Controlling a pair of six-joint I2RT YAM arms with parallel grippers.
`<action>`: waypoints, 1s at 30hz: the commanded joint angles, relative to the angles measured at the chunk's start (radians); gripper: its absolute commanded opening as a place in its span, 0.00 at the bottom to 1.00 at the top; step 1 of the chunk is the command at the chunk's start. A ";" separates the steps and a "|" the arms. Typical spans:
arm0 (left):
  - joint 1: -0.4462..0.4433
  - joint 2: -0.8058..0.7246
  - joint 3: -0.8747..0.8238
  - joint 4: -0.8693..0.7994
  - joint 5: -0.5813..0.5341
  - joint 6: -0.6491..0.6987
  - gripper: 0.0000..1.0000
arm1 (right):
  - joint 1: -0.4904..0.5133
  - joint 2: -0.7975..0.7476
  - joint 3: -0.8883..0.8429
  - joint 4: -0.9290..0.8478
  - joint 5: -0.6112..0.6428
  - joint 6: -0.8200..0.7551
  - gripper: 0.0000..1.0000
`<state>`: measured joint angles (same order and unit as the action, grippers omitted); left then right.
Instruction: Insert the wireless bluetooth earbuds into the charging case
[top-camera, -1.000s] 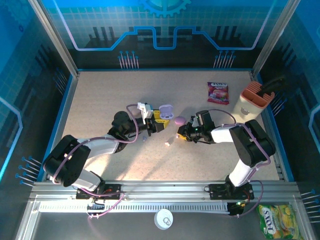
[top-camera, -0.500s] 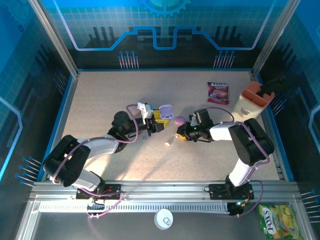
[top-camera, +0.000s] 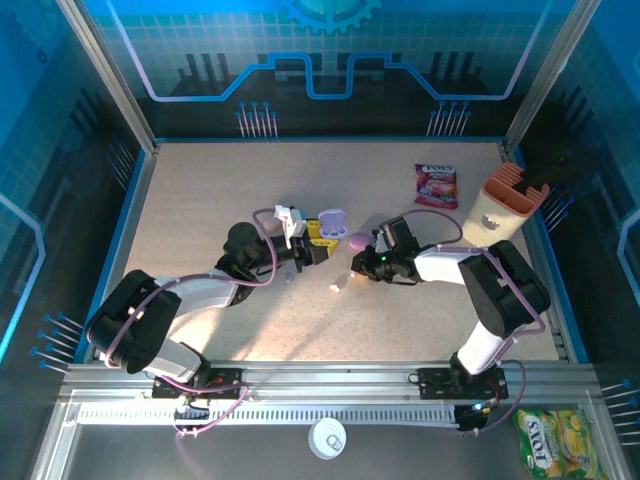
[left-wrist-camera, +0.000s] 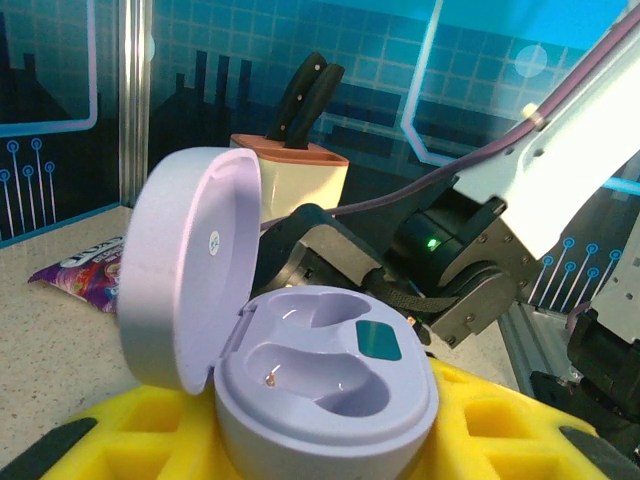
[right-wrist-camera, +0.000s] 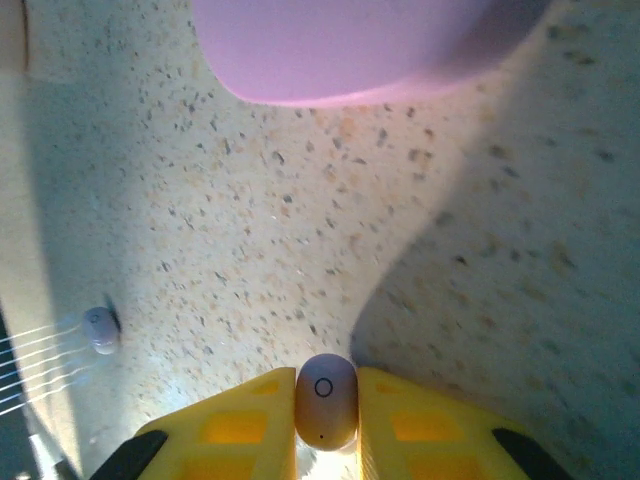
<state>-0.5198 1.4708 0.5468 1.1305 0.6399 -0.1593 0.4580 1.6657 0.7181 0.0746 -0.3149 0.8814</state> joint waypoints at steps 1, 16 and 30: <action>0.005 -0.013 -0.016 0.013 -0.014 0.032 0.38 | 0.031 -0.095 0.045 -0.165 0.158 -0.078 0.17; 0.014 -0.002 -0.018 -0.008 -0.032 0.043 0.38 | 0.173 -0.280 0.195 -0.552 0.733 -0.220 0.17; 0.012 -0.022 -0.008 -0.134 -0.003 0.100 0.37 | 0.185 -0.507 0.167 -0.376 0.520 -0.370 0.17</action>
<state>-0.5121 1.4708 0.5320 1.0210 0.6178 -0.0952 0.6342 1.2297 0.8944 -0.4152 0.3157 0.5995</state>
